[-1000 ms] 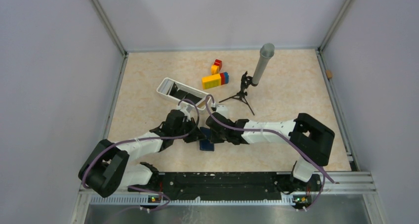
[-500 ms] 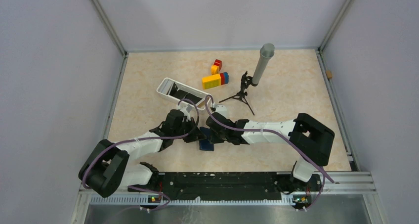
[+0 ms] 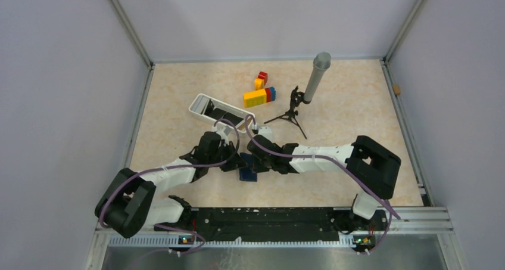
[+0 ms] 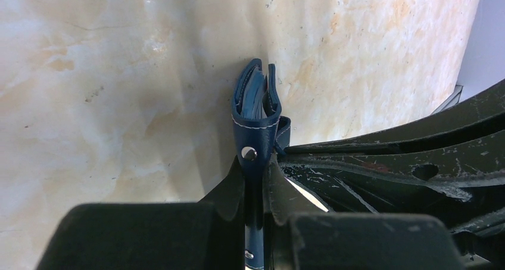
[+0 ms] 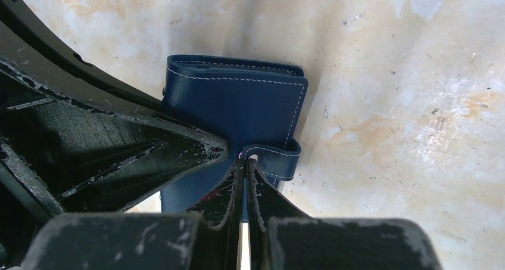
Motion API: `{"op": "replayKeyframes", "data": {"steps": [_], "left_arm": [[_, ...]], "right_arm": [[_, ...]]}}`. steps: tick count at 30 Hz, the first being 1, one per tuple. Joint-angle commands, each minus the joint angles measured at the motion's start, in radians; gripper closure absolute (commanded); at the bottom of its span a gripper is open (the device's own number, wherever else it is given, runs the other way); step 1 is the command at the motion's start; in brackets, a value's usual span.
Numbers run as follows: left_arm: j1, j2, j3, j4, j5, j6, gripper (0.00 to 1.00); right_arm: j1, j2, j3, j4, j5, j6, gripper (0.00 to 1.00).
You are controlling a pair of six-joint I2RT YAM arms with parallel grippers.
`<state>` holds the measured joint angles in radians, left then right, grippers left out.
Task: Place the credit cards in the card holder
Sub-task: Close the card holder at the center of the board.
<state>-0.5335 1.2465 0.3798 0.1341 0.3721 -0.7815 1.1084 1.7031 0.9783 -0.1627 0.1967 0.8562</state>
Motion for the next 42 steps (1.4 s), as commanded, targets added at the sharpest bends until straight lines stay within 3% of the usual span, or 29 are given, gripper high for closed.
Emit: {"op": "replayKeyframes", "data": {"steps": [1,42], "left_arm": [[0.0,0.022,0.001,-0.026,-0.031,0.058,1.0],[-0.005,0.072,-0.034,0.079,0.043,0.029,1.0]], "right_arm": [[-0.007,0.043,0.043,0.075,-0.035,-0.007,1.0],[-0.021,0.238,0.233,0.078,-0.14,-0.05,1.0]]}}
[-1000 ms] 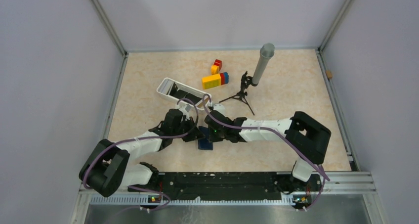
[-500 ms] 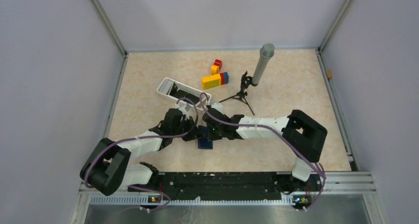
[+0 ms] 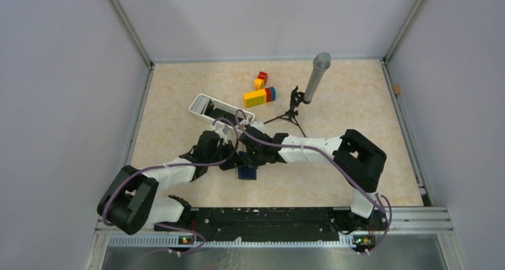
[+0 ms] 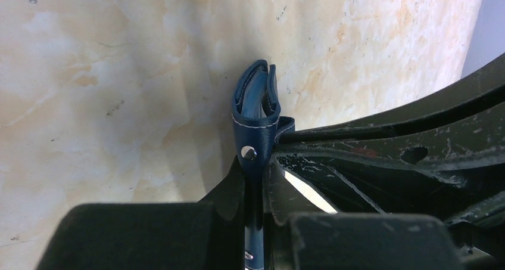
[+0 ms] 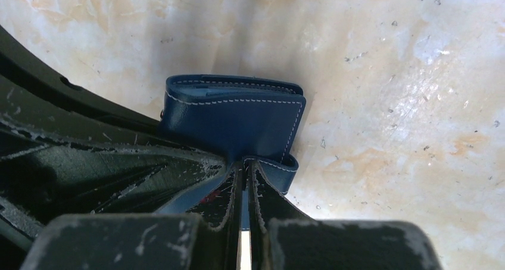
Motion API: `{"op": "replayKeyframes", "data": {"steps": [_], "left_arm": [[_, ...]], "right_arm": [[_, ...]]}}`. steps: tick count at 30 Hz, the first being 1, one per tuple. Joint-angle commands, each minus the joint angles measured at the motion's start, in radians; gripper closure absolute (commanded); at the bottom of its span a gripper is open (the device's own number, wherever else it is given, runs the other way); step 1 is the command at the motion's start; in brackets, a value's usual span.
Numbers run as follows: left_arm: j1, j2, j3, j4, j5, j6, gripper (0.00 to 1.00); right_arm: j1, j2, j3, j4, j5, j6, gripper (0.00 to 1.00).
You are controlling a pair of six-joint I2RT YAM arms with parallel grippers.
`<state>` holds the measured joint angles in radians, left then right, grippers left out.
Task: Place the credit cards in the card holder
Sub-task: Close the card holder at the center of the board.
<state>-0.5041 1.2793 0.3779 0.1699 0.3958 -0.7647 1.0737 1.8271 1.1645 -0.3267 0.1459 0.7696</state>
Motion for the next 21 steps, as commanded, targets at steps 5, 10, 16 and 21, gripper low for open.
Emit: {"op": "replayKeyframes", "data": {"steps": [5,10,16,21], "left_arm": [[-0.033,0.044,-0.042,0.059,0.012,-0.003,1.0],[-0.034,0.057,-0.045,0.072,0.001,-0.014,1.0],[-0.034,0.027,-0.048,0.064,-0.068,-0.055,1.0],[-0.03,0.006,-0.052,0.051,-0.122,-0.079,1.0]], "right_arm": [[0.016,0.132,0.065,0.242,-0.107,0.054,1.0],[0.022,0.143,0.082,0.193,-0.115,0.086,1.0],[0.058,0.109,0.042,0.164,-0.082,0.12,1.0],[0.071,0.069,-0.01,0.167,-0.053,0.143,1.0]]}}
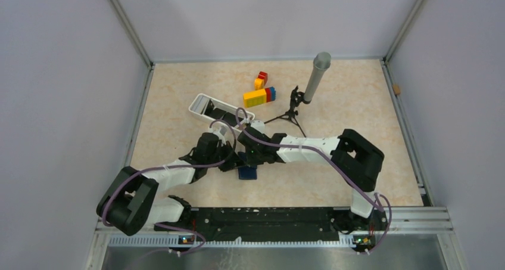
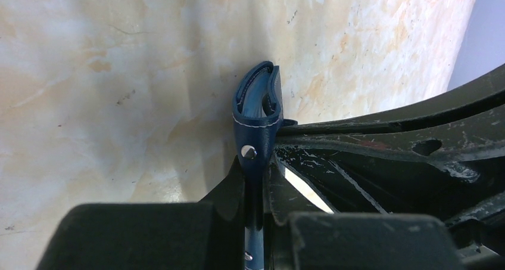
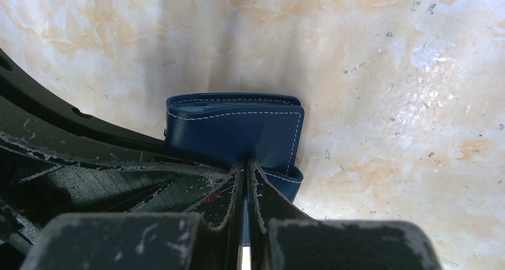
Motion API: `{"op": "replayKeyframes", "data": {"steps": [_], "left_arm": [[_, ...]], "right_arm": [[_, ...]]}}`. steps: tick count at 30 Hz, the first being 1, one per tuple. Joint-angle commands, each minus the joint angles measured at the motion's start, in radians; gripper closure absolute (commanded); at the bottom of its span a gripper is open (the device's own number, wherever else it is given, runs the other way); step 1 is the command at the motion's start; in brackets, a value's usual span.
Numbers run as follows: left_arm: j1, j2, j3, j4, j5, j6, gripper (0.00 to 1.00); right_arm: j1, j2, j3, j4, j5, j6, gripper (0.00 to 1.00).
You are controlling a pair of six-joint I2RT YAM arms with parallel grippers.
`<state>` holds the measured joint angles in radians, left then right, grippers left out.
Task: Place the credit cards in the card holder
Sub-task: Close the card holder at the center of the board.
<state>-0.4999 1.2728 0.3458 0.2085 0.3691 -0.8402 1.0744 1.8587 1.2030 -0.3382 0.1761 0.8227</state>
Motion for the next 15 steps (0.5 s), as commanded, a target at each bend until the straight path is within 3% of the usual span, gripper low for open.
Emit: {"op": "replayKeyframes", "data": {"steps": [1,15], "left_arm": [[-0.034,0.013,-0.021,0.013,-0.1,-0.008,1.0],[-0.028,0.073,-0.065,0.128,-0.11,-0.079,1.0]], "right_arm": [[0.073,0.033,-0.057,0.182,-0.081,0.094,1.0],[0.123,-0.007,-0.085,0.13,0.01,0.157,1.0]]}}
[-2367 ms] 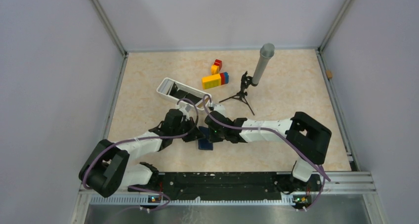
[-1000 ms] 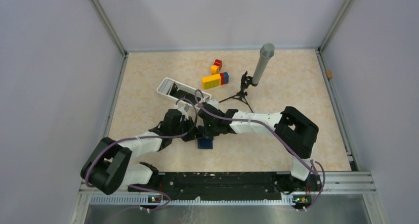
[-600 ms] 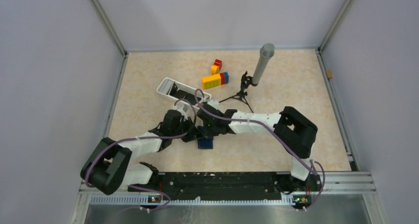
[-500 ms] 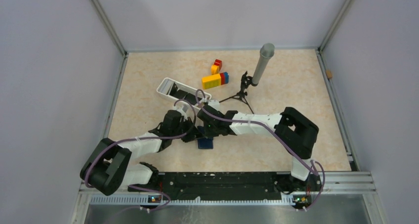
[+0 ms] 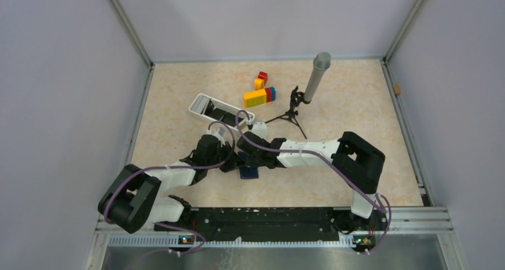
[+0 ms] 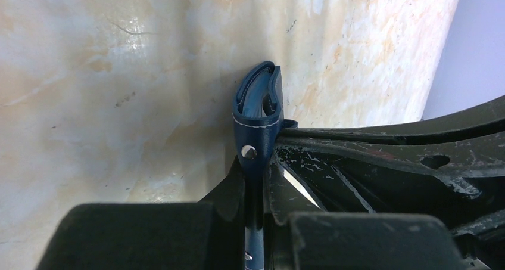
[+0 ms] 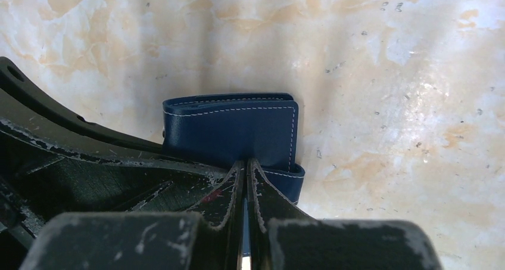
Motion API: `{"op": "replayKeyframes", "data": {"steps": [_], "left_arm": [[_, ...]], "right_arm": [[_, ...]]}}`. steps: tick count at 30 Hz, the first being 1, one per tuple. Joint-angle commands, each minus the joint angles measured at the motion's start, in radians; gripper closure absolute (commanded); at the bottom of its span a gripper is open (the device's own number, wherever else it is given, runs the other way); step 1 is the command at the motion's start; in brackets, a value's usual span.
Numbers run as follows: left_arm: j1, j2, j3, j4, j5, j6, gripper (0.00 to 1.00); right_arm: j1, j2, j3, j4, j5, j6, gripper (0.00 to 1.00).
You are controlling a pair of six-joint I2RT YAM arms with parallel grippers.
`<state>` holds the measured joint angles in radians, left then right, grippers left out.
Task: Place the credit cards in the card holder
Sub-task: Close the card holder at the center of the board.
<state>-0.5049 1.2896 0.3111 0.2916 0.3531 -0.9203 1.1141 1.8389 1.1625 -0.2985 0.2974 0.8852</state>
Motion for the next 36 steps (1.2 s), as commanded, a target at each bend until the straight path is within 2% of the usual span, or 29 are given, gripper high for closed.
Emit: {"op": "replayKeyframes", "data": {"steps": [1,22,36], "left_arm": [[-0.023,0.057,-0.03,0.046,-0.098,0.003,1.0],[-0.01,0.111,-0.059,0.086,-0.124,-0.001,1.0],[-0.01,0.134,-0.09,0.171,-0.18,-0.075,1.0]], "right_arm": [[0.085,0.004,-0.053,0.093,-0.106,0.099,1.0],[0.114,-0.097,-0.125,0.114,-0.014,0.162,1.0],[0.165,-0.148,-0.272,0.164,0.091,0.357,1.0]]}}
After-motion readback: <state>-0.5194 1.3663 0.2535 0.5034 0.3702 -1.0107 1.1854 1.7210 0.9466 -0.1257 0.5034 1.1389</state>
